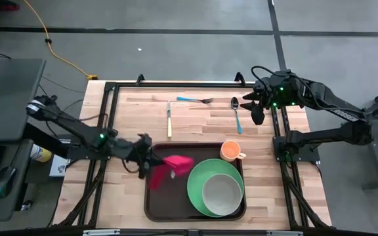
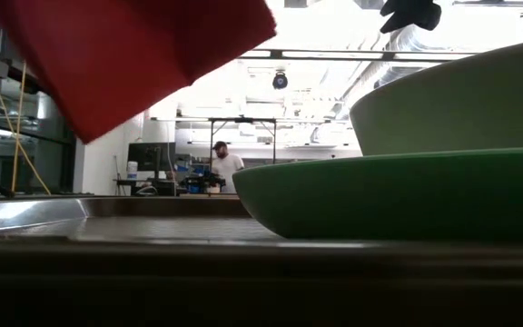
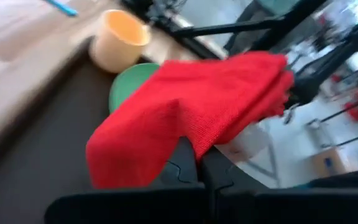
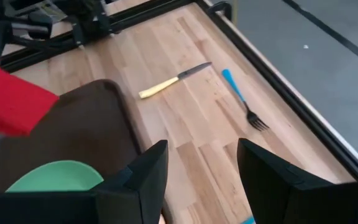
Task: Set up tray
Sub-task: Put the red cloth table napkin to the left side of the brown tray
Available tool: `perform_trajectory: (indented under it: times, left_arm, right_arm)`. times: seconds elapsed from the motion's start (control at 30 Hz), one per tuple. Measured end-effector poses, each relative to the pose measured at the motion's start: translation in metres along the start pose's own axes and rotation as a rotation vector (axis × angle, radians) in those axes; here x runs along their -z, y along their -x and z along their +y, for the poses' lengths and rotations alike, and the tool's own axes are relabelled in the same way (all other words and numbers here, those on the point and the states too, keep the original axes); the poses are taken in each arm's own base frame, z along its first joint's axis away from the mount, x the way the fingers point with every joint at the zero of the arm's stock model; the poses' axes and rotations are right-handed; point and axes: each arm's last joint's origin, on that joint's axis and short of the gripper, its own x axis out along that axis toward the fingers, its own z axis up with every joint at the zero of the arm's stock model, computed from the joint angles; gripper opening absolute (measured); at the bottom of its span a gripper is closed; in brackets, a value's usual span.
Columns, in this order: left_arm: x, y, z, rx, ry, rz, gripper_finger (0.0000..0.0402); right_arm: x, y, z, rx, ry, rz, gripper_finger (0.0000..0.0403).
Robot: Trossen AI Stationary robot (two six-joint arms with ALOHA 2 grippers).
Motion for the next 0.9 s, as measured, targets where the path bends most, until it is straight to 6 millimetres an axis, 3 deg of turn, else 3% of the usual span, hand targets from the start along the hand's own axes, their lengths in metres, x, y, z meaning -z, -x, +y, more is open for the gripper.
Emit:
perform_trajectory:
  times: [0.17, 0.43, 0.7, 0.9]
  left_arm:
    - [0.014, -0.024, -0.009, 0.008, 0.048, -0.037, 0.0014]
    - [0.057, -0.039, 0.029, -0.173, 0.267, 0.001, 0.0014]
    - [0.059, -0.038, 0.03, -0.205, 0.343, -0.064, 0.0014]
    - [0.058, -0.034, 0.015, -0.153, 0.349, -0.205, 0.0013]
  right_arm:
    - [0.0, 0.0, 0.001, -0.044, 0.026, 0.008, 0.0169]
    - [0.001, 0.0, 0.002, -0.064, 0.075, 0.011, 0.0169]
    - [0.001, 0.0, 0.002, -0.083, 0.085, 0.014, 0.0169]
    - [0.001, 0.0, 0.003, -0.09, 0.093, 0.014, 0.0169]
